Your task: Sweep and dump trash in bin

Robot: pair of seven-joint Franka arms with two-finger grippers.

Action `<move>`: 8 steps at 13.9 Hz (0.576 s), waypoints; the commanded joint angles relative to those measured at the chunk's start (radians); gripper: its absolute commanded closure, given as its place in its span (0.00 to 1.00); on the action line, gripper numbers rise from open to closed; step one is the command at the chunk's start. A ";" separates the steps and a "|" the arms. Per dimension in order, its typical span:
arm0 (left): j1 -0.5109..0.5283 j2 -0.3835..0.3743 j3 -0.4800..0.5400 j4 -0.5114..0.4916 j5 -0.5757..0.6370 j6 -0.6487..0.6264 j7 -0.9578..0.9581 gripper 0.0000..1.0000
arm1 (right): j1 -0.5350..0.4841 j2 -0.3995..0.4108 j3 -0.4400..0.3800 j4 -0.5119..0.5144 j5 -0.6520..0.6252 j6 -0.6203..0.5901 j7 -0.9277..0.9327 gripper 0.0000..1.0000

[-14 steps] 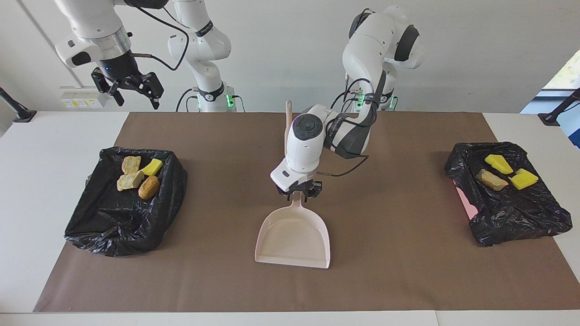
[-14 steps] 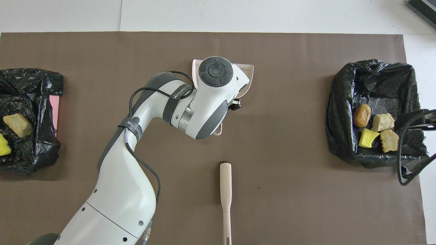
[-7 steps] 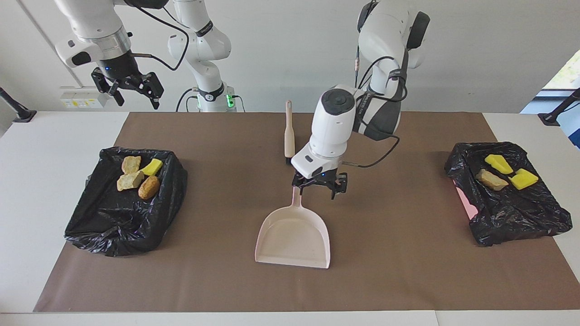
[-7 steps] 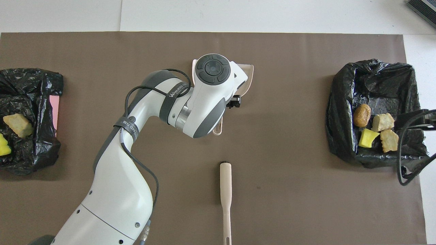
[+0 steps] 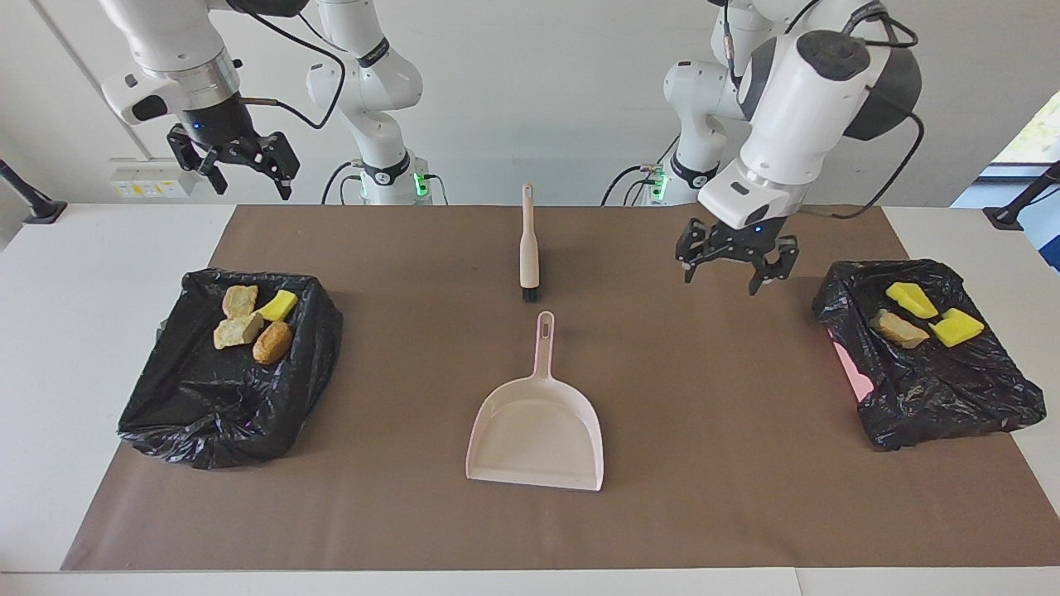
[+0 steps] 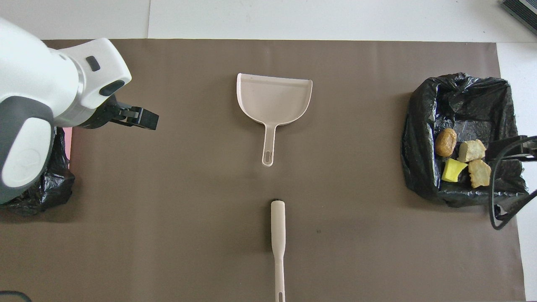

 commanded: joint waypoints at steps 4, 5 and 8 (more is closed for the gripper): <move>0.114 -0.113 -0.004 -0.006 -0.004 -0.117 0.117 0.00 | -0.007 -0.025 0.000 -0.033 0.015 0.021 -0.042 0.00; 0.139 -0.106 -0.004 0.019 -0.004 -0.147 0.160 0.00 | -0.007 -0.025 0.000 -0.033 0.015 0.021 -0.044 0.00; 0.166 -0.113 -0.004 0.022 0.001 -0.157 0.188 0.00 | -0.007 -0.025 0.000 -0.033 0.015 0.021 -0.042 0.00</move>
